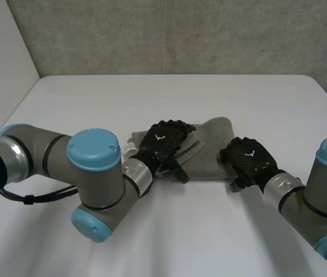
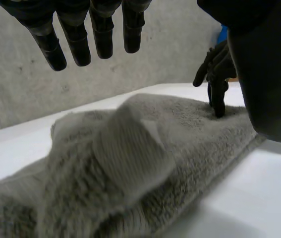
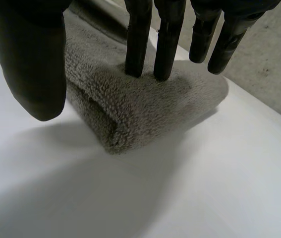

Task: Fold the towel.

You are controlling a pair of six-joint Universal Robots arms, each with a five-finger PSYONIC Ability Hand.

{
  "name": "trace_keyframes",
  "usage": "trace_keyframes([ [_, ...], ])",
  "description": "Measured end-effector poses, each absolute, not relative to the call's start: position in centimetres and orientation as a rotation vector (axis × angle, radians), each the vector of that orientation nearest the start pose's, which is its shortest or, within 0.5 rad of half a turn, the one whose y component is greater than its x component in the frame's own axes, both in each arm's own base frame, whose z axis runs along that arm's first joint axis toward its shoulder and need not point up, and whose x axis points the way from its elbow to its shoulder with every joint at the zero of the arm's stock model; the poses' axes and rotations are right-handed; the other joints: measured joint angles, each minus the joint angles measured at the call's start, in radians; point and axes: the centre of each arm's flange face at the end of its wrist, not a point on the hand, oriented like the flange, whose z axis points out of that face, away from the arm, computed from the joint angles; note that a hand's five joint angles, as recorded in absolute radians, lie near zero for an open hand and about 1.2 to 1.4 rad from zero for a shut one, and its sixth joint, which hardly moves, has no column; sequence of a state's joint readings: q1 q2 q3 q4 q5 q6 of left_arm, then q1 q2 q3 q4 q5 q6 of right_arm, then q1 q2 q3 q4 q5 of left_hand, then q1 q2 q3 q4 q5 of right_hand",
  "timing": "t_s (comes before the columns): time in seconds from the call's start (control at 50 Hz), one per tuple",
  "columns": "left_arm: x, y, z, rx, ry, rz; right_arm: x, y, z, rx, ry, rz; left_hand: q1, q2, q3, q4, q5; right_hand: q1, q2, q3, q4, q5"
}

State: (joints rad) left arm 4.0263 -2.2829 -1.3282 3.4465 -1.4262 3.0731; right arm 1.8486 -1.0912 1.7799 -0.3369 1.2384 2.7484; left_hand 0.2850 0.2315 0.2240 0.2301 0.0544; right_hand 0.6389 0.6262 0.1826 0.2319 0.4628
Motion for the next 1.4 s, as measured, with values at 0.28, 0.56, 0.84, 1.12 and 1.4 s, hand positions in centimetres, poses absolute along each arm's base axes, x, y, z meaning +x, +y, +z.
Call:
trace_keyframes([
  [0.28,-36.6,-26.7,13.8,-0.677,-1.975,1.683,24.8,-27.6,11.7,-1.063,2.152,-1.694,0.0,0.0,0.0,0.0,0.0,0.384,0.404,0.0,0.0,0.41],
  [0.56,-32.0,-31.7,12.4,-0.677,-2.121,1.848,24.4,-27.7,11.8,-1.061,2.157,-1.703,0.0,0.0,0.0,0.0,0.0,0.391,0.423,0.0,0.0,0.415],
  [0.84,-29.1,-33.6,14.6,-0.593,-2.143,1.936,24.4,-27.8,12.2,-1.061,2.149,-1.718,0.0,0.0,0.0,0.0,0.0,0.408,0.427,0.0,0.0,0.415],
  [1.12,-31.5,-29.9,15.6,-0.671,-2.075,1.882,23.8,-28.0,12.2,-1.042,2.176,-1.726,0.0,0.0,0.0,0.0,0.0,0.25,0.282,0.0,0.0,0.248],
  [1.4,-32.1,-27.6,17.9,-0.683,-2.007,1.892,23.1,-29.1,12.0,-1.012,2.162,-1.797,0.0,0.0,0.0,0.0,0.0,0.612,0.709,0.0,0.0,0.68],
])
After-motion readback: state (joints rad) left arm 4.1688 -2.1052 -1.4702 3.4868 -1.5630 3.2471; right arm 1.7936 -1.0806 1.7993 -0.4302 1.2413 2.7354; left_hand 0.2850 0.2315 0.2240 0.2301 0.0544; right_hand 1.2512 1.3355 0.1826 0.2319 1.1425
